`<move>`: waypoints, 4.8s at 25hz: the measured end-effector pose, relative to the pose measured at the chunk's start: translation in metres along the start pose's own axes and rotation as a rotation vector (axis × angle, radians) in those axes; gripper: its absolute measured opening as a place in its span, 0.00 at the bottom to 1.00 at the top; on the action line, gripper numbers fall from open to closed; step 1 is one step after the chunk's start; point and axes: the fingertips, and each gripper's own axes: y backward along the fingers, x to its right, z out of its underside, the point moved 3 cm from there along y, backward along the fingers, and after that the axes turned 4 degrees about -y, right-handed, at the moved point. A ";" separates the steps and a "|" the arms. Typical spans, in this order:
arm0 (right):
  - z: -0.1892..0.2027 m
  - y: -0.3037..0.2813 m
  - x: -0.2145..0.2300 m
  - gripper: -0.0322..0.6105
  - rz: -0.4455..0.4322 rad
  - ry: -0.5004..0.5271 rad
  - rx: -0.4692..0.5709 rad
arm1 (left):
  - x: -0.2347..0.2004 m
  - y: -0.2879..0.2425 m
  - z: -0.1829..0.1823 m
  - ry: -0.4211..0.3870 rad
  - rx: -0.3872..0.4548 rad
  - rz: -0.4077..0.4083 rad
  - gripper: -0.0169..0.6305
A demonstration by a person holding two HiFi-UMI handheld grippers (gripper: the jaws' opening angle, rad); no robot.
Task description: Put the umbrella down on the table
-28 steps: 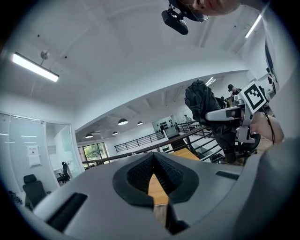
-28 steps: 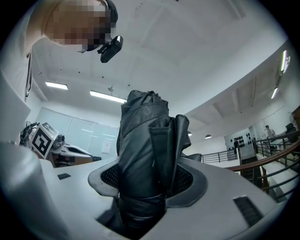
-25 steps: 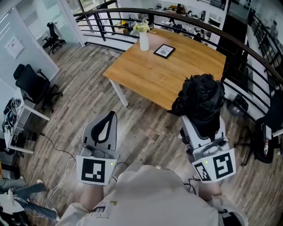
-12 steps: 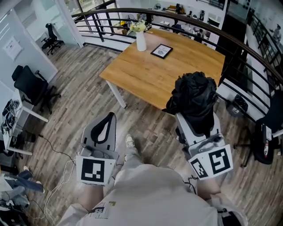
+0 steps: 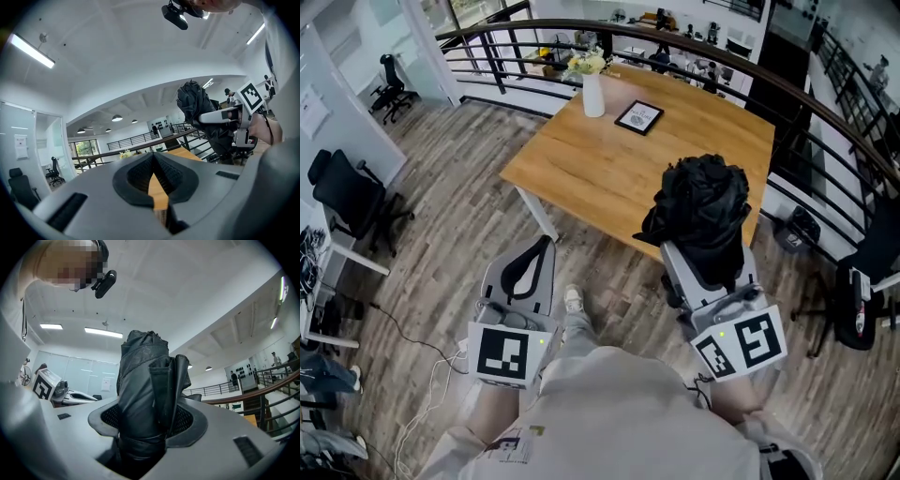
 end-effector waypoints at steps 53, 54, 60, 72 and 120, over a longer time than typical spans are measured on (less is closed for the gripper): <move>0.096 -0.482 -0.011 0.47 -0.002 -0.243 -0.279 | -0.372 -0.250 0.129 0.180 -0.052 0.161 0.05; 0.098 -0.483 -0.010 0.47 -0.009 -0.257 -0.282 | -0.371 -0.252 0.131 0.178 -0.057 0.156 0.05; 0.114 -0.487 0.003 0.47 -0.022 -0.319 -0.300 | -0.361 -0.263 0.137 0.186 -0.077 0.131 0.05; 0.168 -0.538 0.078 0.47 0.026 -0.311 -0.411 | -0.375 -0.339 0.145 0.249 -0.082 0.101 0.05; 0.477 -0.592 0.225 0.52 0.335 -0.561 -0.923 | -0.317 -0.452 0.322 0.442 -0.499 0.249 0.05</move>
